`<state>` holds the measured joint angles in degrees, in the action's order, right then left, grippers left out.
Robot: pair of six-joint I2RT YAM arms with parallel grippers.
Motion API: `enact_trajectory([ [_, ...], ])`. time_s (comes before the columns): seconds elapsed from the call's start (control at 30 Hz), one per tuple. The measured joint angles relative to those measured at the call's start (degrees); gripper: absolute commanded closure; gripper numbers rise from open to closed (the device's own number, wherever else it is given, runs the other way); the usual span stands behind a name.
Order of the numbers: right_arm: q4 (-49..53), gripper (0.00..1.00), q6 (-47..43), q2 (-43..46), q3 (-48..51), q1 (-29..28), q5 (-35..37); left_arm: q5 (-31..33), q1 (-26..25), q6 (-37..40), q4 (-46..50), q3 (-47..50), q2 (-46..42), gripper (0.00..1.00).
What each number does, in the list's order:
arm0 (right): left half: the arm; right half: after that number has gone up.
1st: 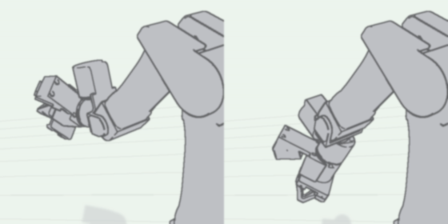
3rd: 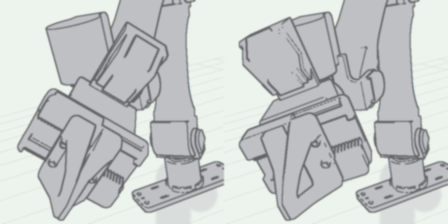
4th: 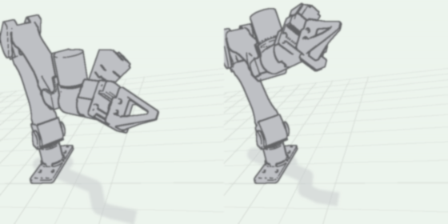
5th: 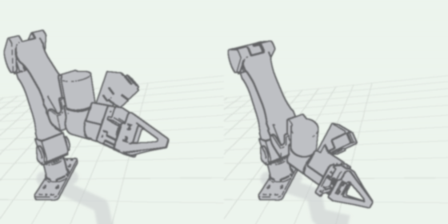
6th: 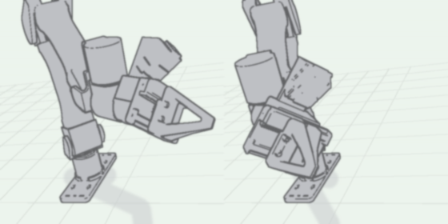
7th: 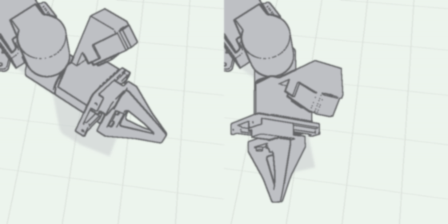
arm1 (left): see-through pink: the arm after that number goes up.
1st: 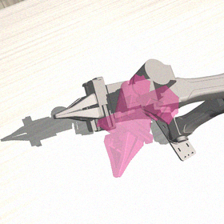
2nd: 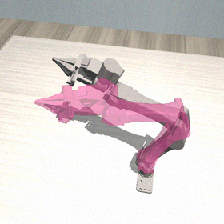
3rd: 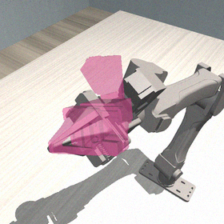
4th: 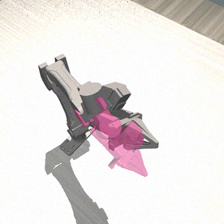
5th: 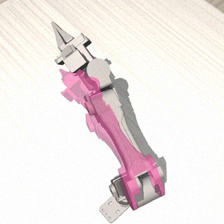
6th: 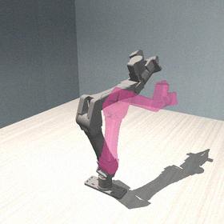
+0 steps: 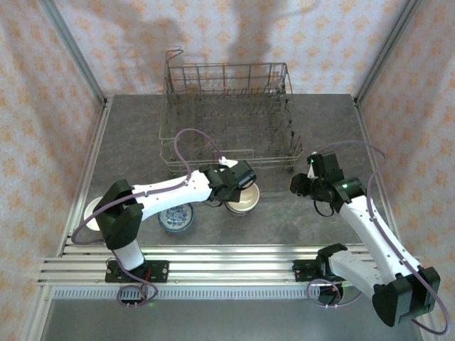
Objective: Load the bowls into the dish rack
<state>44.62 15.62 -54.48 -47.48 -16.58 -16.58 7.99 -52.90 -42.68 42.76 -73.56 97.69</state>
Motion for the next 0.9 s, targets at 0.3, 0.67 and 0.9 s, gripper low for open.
enact_trajectory([
  [0.3,-0.83,0.68,1.03,-0.42,0.00,-0.55,-1.70,-1.22,0.02,-0.94,-0.37,1.05,-1.68,1.00],
  [0.67,-3.89,0.67,4.28,-5.51,-0.24,-11.30,-1.07,-2.97,0.02,-1.70,-0.48,1.05,-3.76,1.00],
  [0.9,-6.73,0.66,6.12,-11.34,-3.02,-18.75,0.48,-4.24,0.02,-2.43,-1.05,1.05,-3.91,1.00],
])
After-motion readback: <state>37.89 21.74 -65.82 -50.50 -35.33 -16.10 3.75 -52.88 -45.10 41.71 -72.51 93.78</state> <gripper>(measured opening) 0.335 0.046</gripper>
